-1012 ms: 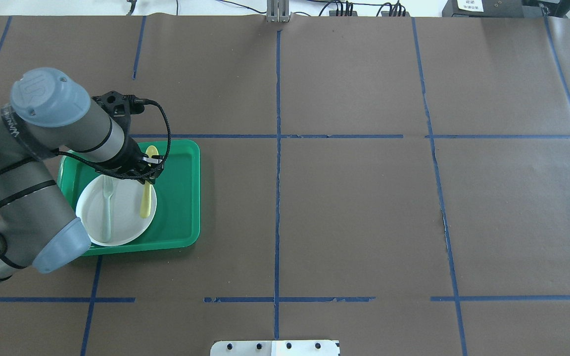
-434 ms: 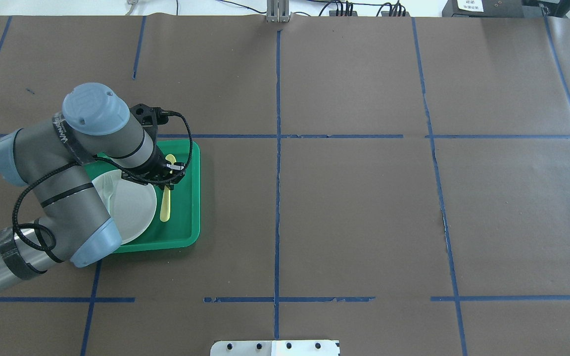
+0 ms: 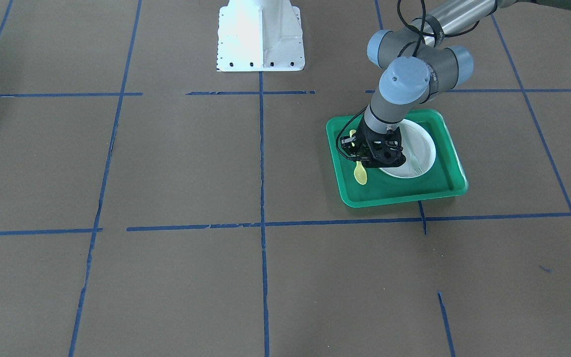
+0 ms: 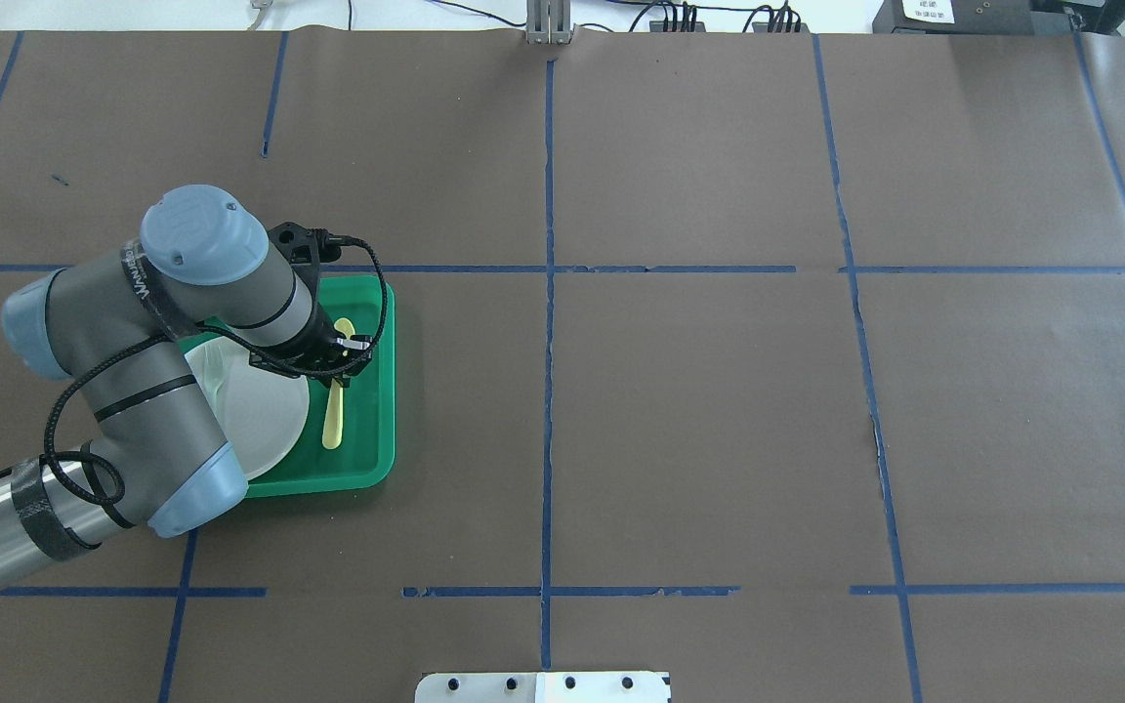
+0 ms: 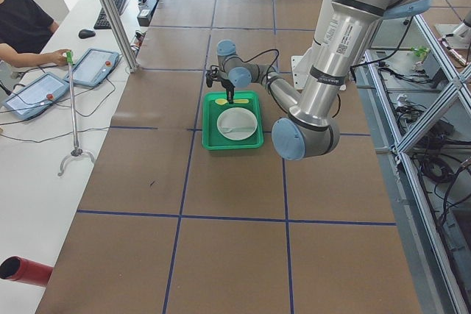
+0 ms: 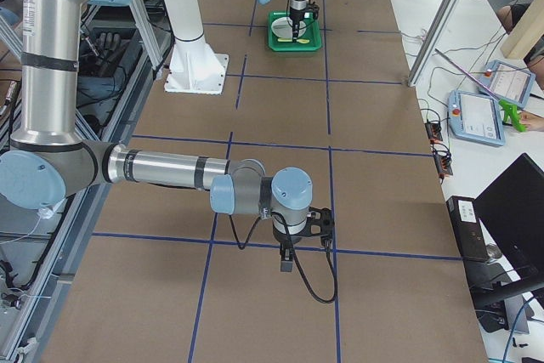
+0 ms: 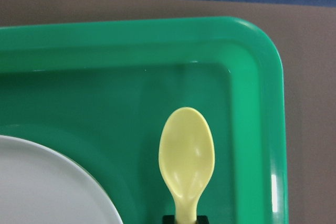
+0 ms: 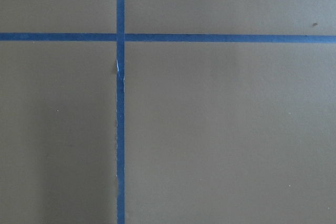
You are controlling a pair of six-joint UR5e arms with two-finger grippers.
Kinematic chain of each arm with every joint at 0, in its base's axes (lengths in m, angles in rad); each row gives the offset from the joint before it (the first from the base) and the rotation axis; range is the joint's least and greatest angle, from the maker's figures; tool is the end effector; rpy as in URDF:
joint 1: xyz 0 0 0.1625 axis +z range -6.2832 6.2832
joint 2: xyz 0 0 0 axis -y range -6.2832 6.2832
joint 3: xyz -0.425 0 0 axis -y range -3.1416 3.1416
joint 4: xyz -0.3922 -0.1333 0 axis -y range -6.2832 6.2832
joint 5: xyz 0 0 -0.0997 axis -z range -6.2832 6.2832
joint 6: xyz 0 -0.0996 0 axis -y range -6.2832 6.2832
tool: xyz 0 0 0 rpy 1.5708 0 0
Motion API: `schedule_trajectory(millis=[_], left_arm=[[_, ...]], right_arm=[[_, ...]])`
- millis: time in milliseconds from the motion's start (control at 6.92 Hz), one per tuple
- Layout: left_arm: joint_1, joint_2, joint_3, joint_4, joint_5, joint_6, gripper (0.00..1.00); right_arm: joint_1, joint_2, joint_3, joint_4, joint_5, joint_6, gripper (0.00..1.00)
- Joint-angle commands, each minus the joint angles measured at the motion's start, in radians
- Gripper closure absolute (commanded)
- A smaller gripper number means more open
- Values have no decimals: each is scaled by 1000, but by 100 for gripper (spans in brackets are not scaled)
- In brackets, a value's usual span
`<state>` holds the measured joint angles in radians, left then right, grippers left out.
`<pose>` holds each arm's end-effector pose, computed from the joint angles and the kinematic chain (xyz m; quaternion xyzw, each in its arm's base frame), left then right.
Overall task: Place spoon
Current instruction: 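Lower the spoon onto the tray beside the plate and open the left gripper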
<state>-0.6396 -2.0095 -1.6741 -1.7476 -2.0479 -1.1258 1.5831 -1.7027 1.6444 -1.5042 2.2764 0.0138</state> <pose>0.4691 -0.4581 0.3459 -0.0131 0.4069 -0.0057 0.9134 0.0741 -0.4351 0.6816 0.0036 -0.3455 0.0108 0.9383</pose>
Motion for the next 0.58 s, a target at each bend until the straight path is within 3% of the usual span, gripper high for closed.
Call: schedule_trajectory(millis=[0,145,434], left_arm=[[1,5,0,-3,2,8,25],[0,6,-10,-1,3,15,15],[-31,9,-80,32,0,21,15]], right_arm=[[0,0,0,-1,0,0,0],[0,0,0,-1,0,0,0],[0,0,0,-1,0,0,0]])
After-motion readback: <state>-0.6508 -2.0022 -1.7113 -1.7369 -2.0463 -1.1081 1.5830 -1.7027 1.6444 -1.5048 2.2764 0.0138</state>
